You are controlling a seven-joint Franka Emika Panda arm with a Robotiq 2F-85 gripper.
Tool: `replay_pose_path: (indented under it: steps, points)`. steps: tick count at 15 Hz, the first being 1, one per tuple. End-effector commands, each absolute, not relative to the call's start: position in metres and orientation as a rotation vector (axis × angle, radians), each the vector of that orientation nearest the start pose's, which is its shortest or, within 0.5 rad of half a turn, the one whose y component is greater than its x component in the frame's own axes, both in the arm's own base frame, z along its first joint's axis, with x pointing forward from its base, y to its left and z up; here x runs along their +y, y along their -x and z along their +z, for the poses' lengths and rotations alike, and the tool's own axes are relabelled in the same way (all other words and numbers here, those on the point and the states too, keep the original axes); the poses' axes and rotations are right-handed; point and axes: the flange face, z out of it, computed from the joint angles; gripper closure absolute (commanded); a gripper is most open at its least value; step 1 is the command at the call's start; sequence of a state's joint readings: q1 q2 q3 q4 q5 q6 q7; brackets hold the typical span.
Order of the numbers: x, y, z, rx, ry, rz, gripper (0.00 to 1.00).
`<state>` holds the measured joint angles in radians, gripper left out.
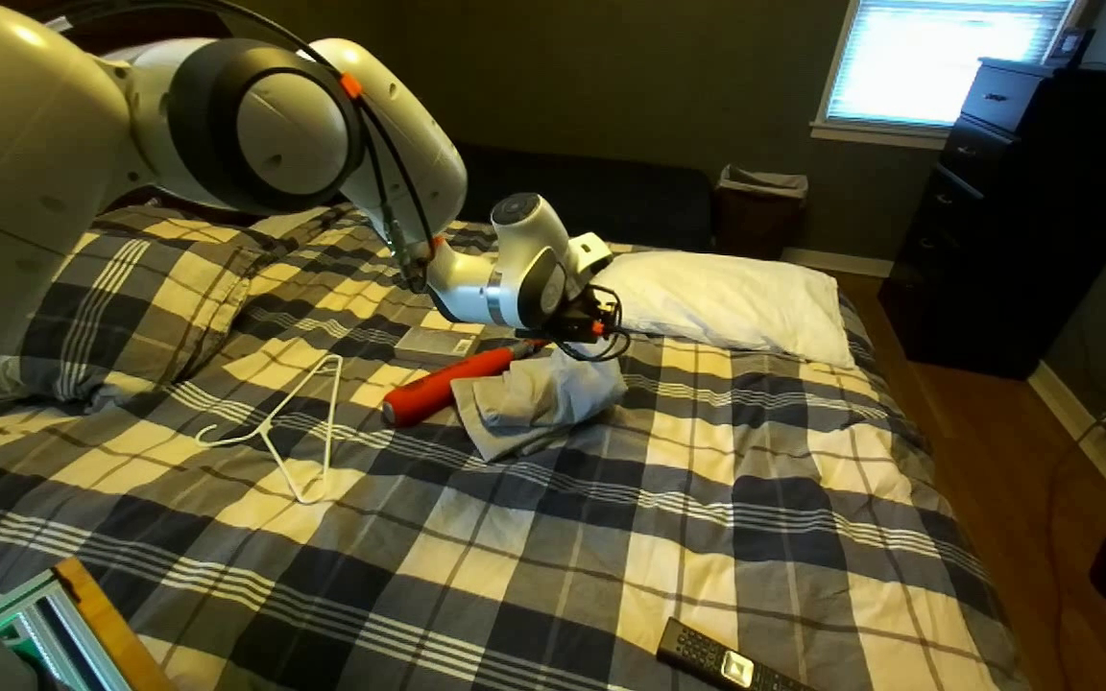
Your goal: Unfold the gray bed sheet on the bed
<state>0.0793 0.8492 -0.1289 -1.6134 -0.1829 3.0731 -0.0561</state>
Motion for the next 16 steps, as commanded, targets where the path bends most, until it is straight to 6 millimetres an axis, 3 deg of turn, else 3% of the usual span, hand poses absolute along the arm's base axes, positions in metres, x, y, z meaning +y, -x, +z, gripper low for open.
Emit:
replay_pose_path:
  steps: [1,3,4,11,16]
  points:
    - [-0.025,-0.746,0.22,-0.196,3.147,-1.142,0.21]
    - [-0.042,-0.753,0.24,-0.063,3.146,-1.202,0.05]
    - [-0.041,-0.751,0.24,-0.064,3.146,-1.098,0.0]
    - [0.014,-0.72,0.216,-0.351,3.232,-0.452,0.0]
    - [0.071,-0.688,0.189,-0.696,3.183,-0.174,0.0]
